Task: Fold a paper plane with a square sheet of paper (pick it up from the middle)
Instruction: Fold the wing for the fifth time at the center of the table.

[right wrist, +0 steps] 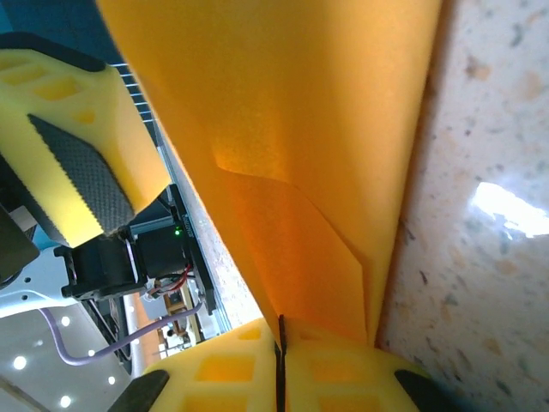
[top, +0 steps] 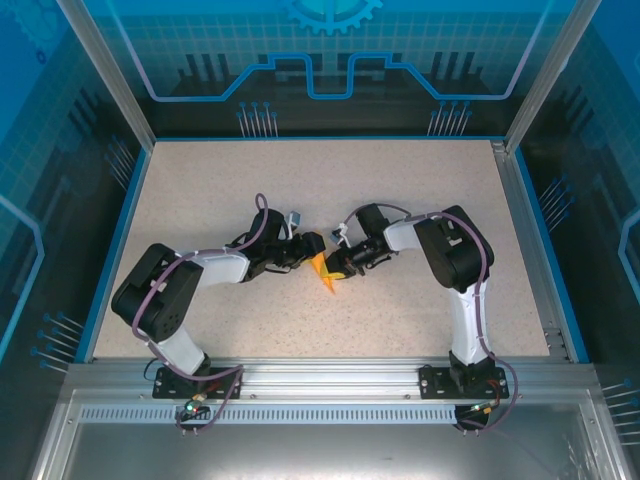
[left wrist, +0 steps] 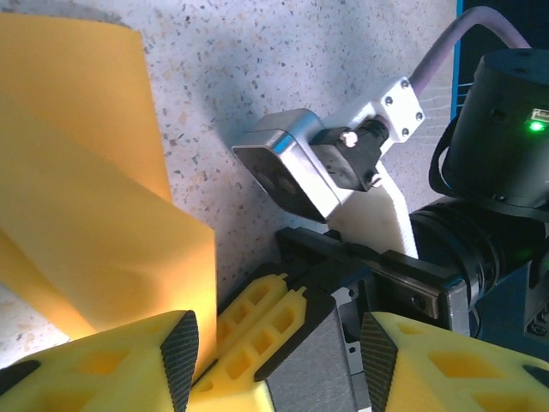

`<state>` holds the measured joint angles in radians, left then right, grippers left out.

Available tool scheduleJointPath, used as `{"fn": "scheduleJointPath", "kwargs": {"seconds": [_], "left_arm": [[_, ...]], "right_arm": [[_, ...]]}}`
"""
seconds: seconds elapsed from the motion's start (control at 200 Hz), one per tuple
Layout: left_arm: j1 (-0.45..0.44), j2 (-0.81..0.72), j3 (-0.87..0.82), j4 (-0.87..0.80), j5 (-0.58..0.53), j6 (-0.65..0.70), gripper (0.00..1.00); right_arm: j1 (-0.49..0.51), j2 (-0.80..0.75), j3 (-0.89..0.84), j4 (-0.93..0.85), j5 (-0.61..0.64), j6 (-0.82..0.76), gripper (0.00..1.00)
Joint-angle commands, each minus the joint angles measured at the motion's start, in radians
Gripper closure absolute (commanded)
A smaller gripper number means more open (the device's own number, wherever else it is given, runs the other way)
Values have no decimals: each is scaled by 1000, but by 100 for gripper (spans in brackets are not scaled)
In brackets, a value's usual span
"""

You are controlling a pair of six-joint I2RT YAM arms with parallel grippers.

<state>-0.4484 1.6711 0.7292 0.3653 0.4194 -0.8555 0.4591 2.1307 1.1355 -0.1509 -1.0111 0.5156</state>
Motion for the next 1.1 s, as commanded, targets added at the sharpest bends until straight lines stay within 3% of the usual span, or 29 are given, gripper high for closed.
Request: {"fn": "scheduleJointPath", "kwargs": {"seconds": [0.0,0.775,1.095], "left_arm": [[-5,1,-3,47,31,22,44],[-5,111,35,101,24,16,44],[0,181,38,-56,-62,-3,57]], "right_arm": [[-3,37,30,-87,14,-30,91],[6,70,70,-166,71,-45,90],[18,-6,4,-63,186,32,86]]}}
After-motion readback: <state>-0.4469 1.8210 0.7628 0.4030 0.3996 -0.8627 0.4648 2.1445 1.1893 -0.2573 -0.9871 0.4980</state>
